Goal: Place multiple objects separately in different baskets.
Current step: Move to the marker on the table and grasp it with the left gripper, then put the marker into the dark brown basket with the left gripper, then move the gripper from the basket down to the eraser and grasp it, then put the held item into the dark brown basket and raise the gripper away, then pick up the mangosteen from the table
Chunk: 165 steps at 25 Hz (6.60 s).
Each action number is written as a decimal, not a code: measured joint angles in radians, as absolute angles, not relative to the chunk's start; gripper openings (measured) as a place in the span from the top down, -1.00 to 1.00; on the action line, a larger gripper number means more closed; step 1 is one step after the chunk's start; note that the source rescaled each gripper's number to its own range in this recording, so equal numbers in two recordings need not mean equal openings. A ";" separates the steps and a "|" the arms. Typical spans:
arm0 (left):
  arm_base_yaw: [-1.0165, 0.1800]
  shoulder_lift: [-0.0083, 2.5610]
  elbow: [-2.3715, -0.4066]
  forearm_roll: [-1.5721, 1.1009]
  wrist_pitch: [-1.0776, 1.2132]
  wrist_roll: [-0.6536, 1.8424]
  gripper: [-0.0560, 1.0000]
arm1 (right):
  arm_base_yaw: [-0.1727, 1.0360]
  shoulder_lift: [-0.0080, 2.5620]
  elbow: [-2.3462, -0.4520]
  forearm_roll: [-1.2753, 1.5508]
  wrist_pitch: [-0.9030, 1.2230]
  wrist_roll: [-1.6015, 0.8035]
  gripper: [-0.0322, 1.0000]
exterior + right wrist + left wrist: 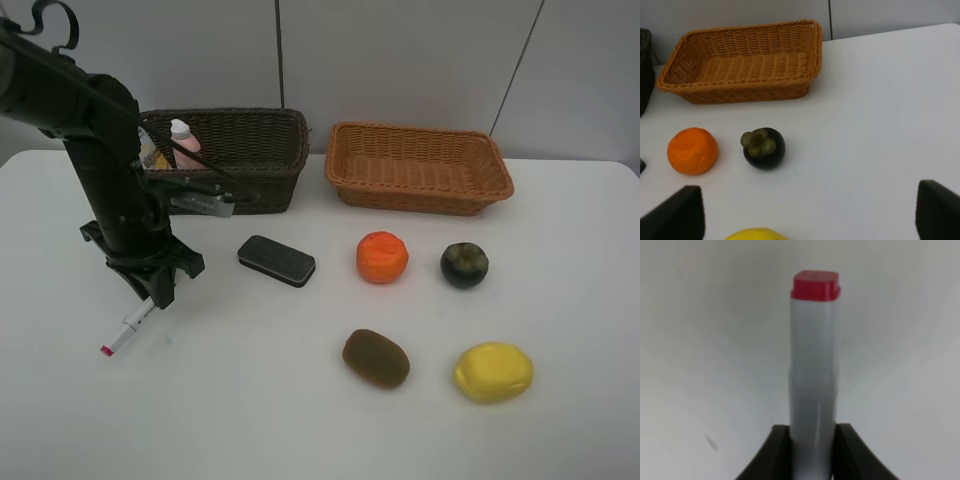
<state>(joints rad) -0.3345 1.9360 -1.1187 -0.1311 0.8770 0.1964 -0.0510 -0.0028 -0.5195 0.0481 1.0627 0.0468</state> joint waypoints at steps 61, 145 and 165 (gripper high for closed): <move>-0.738 2.191 -1.832 0.137 1.196 0.421 -1.00 | -0.051 -0.003 -0.520 0.048 1.063 0.047 -1.00; -0.408 2.271 -2.117 0.007 0.835 0.559 -0.54 | -0.051 -0.003 -0.520 0.048 1.063 0.047 -1.00; -0.405 2.289 -2.131 0.093 0.919 0.382 -1.00 | -0.051 -0.003 -0.520 0.048 1.063 0.047 -1.00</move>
